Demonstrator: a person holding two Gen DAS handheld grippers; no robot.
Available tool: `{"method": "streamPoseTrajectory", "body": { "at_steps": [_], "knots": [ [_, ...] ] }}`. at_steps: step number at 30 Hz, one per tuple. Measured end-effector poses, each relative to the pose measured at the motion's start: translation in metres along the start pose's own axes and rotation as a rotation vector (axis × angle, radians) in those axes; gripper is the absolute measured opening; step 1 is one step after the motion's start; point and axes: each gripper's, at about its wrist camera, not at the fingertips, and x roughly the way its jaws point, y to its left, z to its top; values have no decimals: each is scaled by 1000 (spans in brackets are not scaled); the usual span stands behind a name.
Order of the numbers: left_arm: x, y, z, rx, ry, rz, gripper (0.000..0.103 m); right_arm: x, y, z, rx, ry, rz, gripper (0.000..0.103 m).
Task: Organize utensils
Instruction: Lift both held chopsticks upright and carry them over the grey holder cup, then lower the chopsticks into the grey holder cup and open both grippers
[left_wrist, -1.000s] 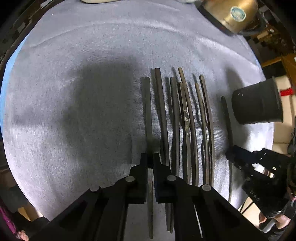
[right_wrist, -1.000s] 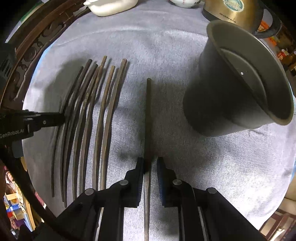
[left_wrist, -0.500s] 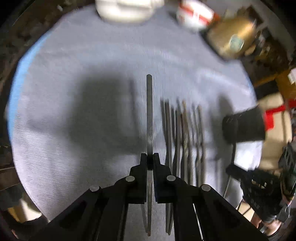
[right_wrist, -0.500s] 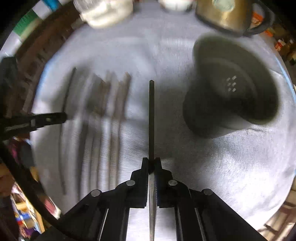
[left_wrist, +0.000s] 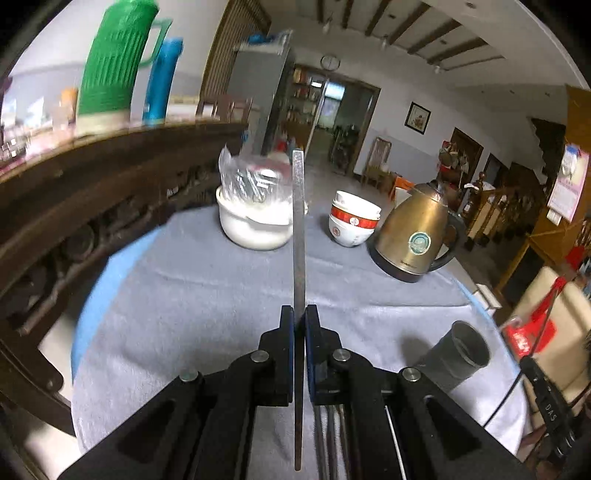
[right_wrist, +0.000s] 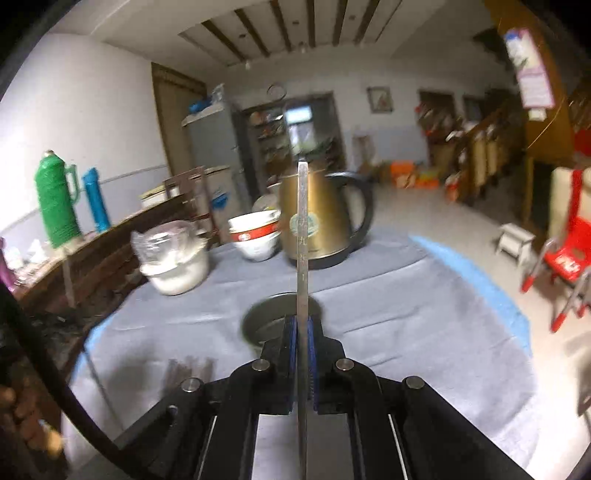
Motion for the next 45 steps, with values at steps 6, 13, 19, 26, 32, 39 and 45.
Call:
{"method": "streamPoseTrajectory", "body": {
  "at_steps": [6, 13, 19, 26, 32, 39, 45],
  "knots": [
    [-12, 5, -22, 36, 3, 16, 6, -15, 8, -15, -70, -38, -19, 6],
    [-70, 6, -46, 45, -24, -2, 6, -62, -14, -27, -49, -38, -3, 6],
    [-95, 12, -54, 32, -14, -37, 6, -86, -21, -36, -33, -16, 9, 7],
    [-102, 4, -31, -15, -28, -112, 6, -82, -30, -23, 34, -20, 37, 6],
    [-108, -31, 16, -33, -69, -253, 6, -95, -40, 30, 96, -120, 82, 6],
    [-80, -91, 63, -35, -59, -393, 6, -75, -32, 92, 66, -155, 135, 6],
    [-33, -139, 63, 34, -4, -388, 6, -19, -24, 103, 27, -60, 136, 7]
  ]
}}
